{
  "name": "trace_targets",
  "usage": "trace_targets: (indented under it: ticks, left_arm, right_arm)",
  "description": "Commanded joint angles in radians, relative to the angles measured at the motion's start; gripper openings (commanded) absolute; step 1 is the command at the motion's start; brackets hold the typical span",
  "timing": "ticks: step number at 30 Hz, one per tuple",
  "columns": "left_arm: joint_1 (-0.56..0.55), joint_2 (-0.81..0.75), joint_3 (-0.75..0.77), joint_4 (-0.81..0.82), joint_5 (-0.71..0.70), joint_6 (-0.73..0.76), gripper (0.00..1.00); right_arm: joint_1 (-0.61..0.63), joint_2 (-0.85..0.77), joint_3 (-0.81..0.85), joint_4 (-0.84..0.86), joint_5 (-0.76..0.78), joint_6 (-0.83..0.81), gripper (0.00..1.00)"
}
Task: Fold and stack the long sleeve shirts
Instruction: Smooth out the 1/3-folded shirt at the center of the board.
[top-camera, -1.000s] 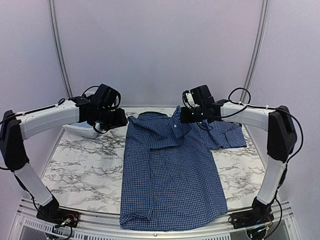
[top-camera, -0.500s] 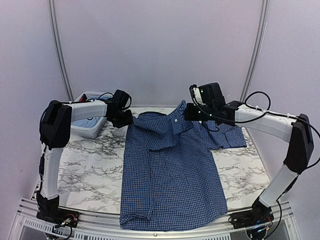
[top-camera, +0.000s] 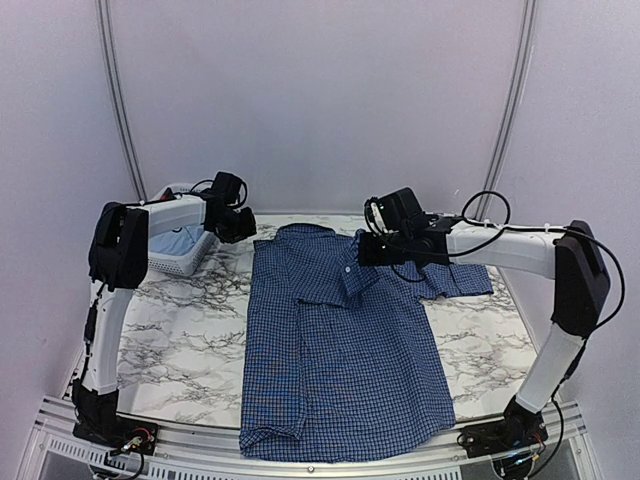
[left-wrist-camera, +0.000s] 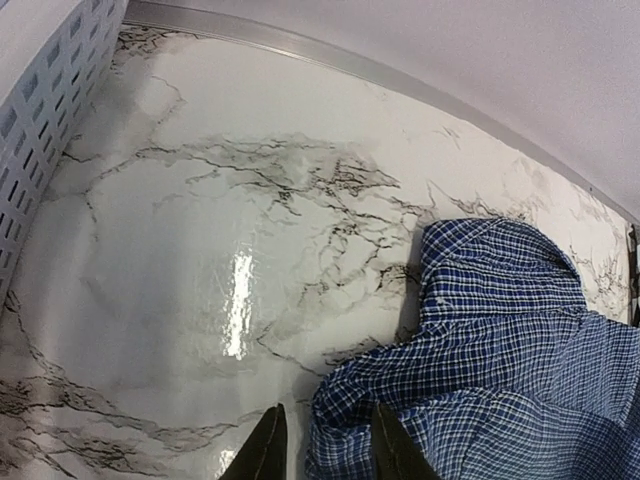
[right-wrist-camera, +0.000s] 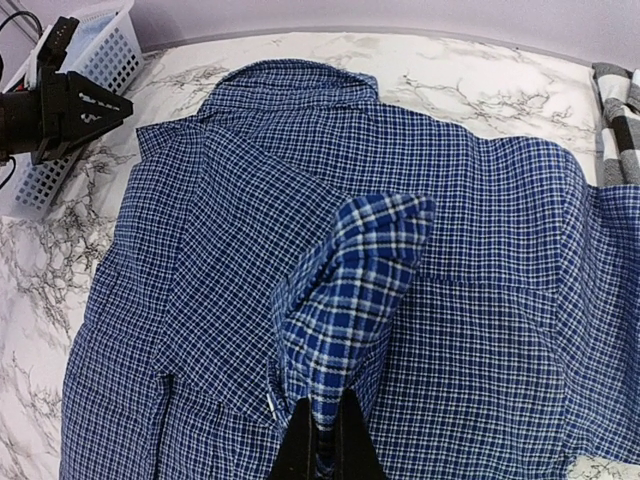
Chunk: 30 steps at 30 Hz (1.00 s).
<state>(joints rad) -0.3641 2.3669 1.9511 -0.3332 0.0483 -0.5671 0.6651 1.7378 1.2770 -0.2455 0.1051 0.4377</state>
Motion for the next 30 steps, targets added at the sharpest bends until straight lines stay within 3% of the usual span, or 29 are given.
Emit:
trace_targets:
  ticks: [1, 30]
  left_arm:
    - [0.006, -0.017, 0.027, 0.014, 0.024, 0.033, 0.29]
    - [0.005, 0.11, 0.031, 0.125, 0.08, 0.021, 0.15]
  right_arm:
    - [0.007, 0.003, 0.004, -0.004, 0.031, 0.003, 0.0]
    - [0.008, 0.04, -0.016, 0.015, 0.007, 0.004, 0.0]
